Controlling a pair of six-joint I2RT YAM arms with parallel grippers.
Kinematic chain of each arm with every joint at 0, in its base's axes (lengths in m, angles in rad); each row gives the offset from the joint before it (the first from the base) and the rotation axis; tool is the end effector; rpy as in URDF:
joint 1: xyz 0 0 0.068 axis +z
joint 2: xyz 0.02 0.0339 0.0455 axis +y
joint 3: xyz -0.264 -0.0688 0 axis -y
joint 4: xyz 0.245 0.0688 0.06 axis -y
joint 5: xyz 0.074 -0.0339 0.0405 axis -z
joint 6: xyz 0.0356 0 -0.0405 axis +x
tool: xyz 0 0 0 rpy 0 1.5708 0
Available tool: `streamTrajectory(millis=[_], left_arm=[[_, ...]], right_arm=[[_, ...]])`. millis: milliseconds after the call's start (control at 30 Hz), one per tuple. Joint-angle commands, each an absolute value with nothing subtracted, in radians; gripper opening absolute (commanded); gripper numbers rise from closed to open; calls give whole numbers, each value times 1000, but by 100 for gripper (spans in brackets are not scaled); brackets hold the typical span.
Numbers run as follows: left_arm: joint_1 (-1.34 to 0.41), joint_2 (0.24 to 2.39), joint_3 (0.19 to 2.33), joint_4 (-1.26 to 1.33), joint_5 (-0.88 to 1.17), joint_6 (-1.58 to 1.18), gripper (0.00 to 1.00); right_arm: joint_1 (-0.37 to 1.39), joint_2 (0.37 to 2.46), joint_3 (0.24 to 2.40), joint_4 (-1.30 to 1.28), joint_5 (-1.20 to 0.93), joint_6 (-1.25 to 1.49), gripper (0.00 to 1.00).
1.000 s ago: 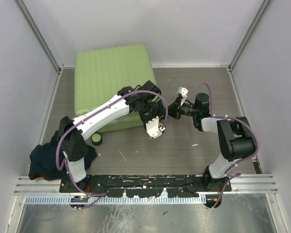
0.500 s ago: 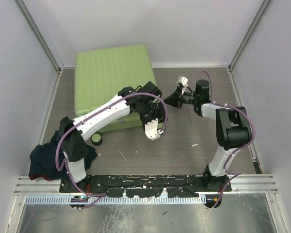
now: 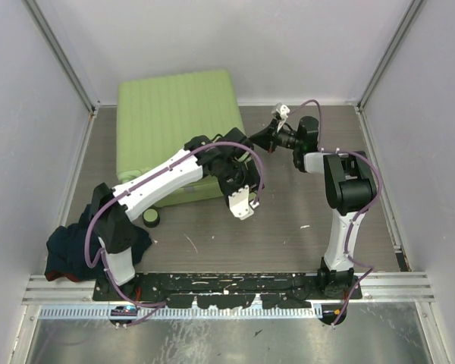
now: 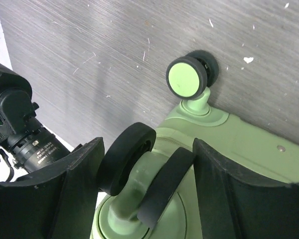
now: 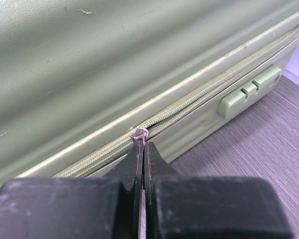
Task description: Pack the luggage
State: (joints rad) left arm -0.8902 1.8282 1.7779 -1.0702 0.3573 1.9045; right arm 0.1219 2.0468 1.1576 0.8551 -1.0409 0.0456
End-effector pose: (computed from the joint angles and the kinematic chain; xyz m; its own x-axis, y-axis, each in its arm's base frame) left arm 0.2305 -0.3044 0.3198 0.9640 0.2160 -0.1550 0.2654 -0.8155 0.5144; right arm 0.4269 0.0832 0.1926 -0.0756 0.0139 -0.9970 -0.9149 0.3966 0.0749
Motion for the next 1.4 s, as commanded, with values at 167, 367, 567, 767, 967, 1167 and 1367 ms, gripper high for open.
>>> streamTrajectory(millis=[167, 367, 567, 767, 967, 1167, 1367], left_arm=[[-873, 1628, 1772, -1129, 587, 1387, 99], [-864, 1488, 1681, -1042, 626, 1179, 98], [-681, 1535, 1776, -790, 534, 556, 98], [-272, 1714, 2040, -760, 504, -42, 98], [12, 1735, 2008, -712, 366, -146, 98], [225, 1803, 1964, -697, 506, -235, 98], [298, 1929, 2000, -739, 687, -253, 98]], right_arm=[[110, 1920, 1103, 1068, -968, 79, 1], [110, 1897, 1057, 1035, -989, 71, 1], [120, 1896, 1063, 985, -995, 32, 1], [133, 1895, 1094, 926, -999, -15, 0], [154, 1876, 1110, 840, -1004, -93, 1], [171, 1863, 1131, 759, -1008, -163, 0], [189, 1857, 1160, 639, -1044, -261, 1]])
